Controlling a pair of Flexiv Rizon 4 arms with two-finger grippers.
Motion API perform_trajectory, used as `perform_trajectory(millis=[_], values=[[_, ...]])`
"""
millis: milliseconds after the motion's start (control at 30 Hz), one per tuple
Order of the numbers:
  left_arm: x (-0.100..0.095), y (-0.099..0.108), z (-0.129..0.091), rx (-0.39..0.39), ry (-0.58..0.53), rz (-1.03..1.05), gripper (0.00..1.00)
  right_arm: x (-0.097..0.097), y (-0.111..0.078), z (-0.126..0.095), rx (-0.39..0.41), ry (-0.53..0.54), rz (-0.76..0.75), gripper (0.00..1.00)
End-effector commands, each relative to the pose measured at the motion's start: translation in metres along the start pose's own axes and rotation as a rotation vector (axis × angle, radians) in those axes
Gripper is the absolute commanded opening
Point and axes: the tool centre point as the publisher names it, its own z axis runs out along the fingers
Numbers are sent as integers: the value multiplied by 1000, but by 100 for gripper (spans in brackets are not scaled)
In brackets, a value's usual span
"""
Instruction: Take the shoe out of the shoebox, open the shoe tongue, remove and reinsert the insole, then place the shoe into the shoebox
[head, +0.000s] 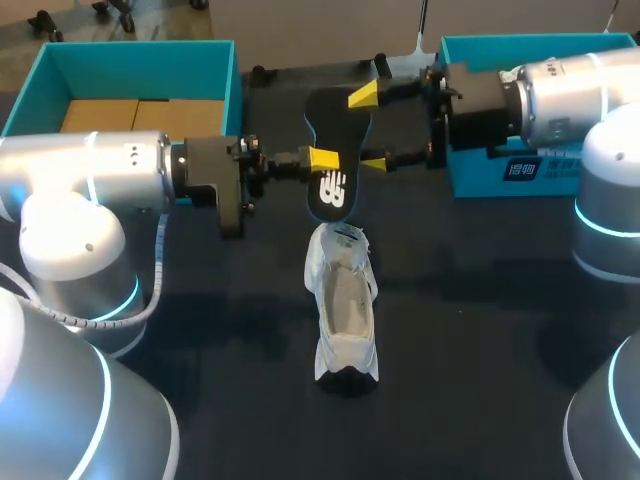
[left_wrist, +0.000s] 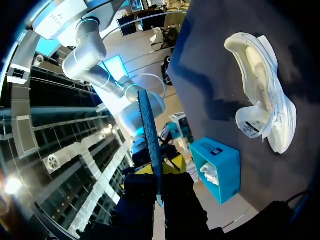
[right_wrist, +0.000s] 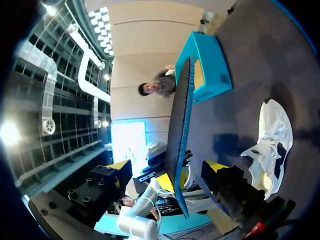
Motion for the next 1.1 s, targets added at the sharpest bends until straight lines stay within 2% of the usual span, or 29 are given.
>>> perform_trajectory(millis=[33, 67, 133, 300, 467, 933, 1100], values=[[1, -1, 1, -3, -2, 2, 0, 4, -1, 6, -6, -21, 8, 76], [1, -1, 1, -3, -2, 2, 0, 4, -1, 7, -6, -22, 10, 75], [1, -1, 1, -3, -2, 2, 0, 4, -1, 7, -10, -29, 18, 65], [1, -1, 1, -3, -2, 2, 0, 2, 0, 9, -15, -34, 41, 60], [1, -1, 1, -3, -2, 2, 0, -3, 3, 11, -18, -38, 79, 47], [1, -1, 1, -3, -2, 2, 0, -7, 5, 13, -12, -15, 94, 42], [1, -1, 1, -3, -2, 2, 0, -8, 6, 14, -16, -8, 105, 33]])
